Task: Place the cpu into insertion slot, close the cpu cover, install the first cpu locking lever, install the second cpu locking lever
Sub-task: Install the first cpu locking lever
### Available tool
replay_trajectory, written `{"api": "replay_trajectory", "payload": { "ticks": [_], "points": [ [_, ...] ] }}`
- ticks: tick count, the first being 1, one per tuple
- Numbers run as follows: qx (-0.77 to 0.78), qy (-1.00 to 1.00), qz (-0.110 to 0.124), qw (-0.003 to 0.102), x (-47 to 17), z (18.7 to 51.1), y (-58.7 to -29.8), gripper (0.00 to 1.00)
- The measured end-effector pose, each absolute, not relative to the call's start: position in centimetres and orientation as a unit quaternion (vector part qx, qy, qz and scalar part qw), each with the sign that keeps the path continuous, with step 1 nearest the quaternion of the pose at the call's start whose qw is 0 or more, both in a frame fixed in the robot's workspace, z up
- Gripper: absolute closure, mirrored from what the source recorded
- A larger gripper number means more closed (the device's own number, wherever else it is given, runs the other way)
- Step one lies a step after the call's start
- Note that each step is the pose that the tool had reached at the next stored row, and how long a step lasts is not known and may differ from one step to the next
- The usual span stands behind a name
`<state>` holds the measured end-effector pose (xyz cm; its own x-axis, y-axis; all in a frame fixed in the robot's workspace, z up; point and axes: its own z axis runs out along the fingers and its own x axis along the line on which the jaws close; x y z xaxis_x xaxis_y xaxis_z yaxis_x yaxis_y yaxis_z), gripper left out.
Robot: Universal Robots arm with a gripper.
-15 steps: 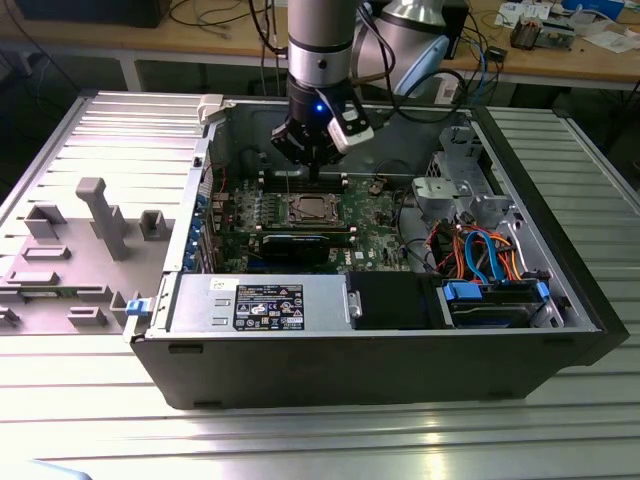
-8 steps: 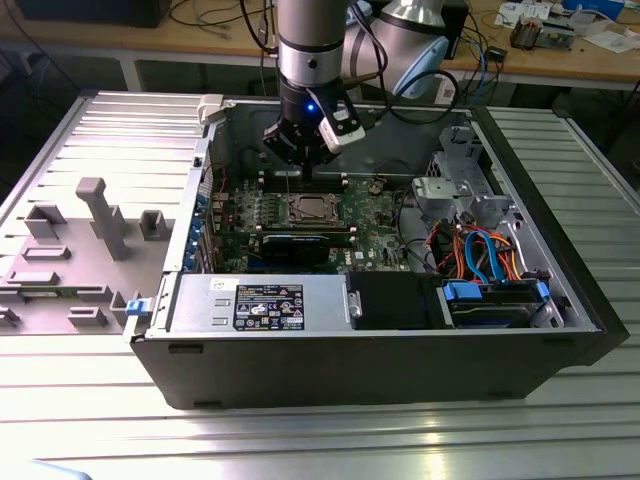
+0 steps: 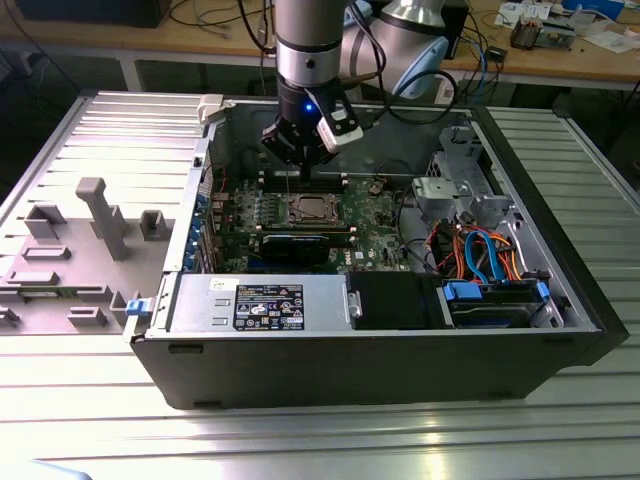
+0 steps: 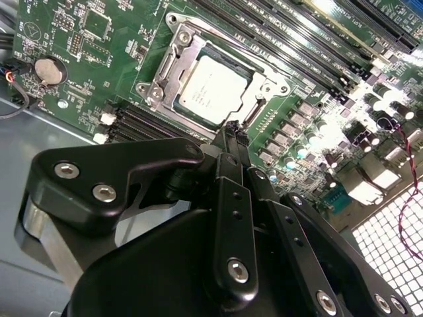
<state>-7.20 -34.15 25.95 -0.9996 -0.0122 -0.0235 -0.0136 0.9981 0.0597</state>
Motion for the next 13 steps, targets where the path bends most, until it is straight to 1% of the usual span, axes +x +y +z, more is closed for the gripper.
{"api": "replay_trajectory", "payload": {
  "ticks": [13],
  "points": [
    [-0.006, 0.999, 0.03, 0.012, -7.63, 25.95, -34.15, 0.89]
  ]
}}
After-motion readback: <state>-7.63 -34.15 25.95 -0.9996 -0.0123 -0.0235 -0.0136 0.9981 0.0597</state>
